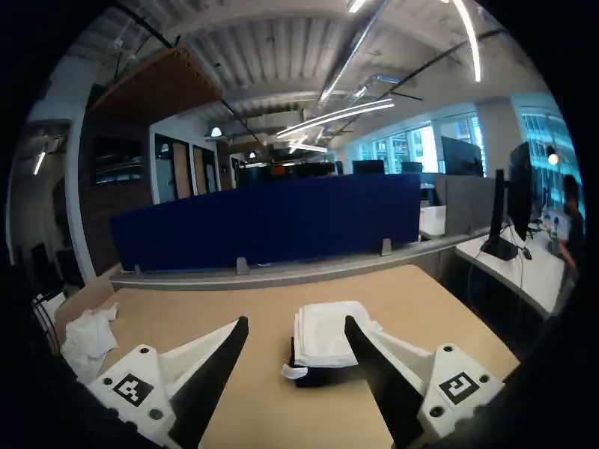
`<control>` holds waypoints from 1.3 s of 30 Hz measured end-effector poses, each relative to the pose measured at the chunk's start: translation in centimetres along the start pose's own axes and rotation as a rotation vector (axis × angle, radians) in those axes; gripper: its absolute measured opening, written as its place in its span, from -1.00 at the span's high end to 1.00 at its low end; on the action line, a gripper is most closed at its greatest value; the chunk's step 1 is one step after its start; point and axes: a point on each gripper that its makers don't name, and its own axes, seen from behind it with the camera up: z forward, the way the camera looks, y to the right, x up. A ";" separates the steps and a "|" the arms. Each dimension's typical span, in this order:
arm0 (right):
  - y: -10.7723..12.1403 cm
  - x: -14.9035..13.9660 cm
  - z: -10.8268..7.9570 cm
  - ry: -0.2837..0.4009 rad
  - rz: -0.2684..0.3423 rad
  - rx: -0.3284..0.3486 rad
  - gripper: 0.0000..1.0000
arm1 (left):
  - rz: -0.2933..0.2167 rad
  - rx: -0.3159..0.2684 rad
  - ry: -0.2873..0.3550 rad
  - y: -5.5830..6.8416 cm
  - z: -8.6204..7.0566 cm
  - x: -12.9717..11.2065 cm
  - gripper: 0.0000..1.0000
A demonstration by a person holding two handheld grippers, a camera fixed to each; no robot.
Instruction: Fold towel
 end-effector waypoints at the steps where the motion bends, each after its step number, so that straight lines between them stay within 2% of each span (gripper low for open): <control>1: 0.2 0.0 -0.1 -0.001 0.008 -0.003 -1.00 | 0.005 0.008 0.001 -0.1 0.0 -0.3 -0.85; 3: 0.6 0.1 -0.2 -0.002 0.021 -0.009 -1.00 | 0.015 0.022 0.003 -0.4 0.0 -0.8 -0.85; 6: 1.1 -0.1 -0.3 -0.009 0.039 -0.017 -1.00 | 0.045 0.029 0.022 -0.1 -0.2 -1.1 -0.85; 12: 2.1 -0.3 -0.1 -0.013 0.020 -0.045 -1.00 | 0.080 0.030 0.043 0.5 0.0 -2.7 -0.85; 21: 2.1 -1.0 0.7 0.008 -0.025 -0.057 -1.00 | 0.056 0.041 0.072 -1.3 0.3 -6.4 -0.85; 30: 0.7 -2.4 2.0 0.014 -0.073 -0.045 -1.00 | 0.043 0.064 0.081 -3.3 0.7 -10.5 -0.85; 39: -0.4 -2.1 2.9 0.035 -0.096 -0.034 -1.00 | 0.030 0.076 0.106 -4.2 0.9 -11.9 -0.85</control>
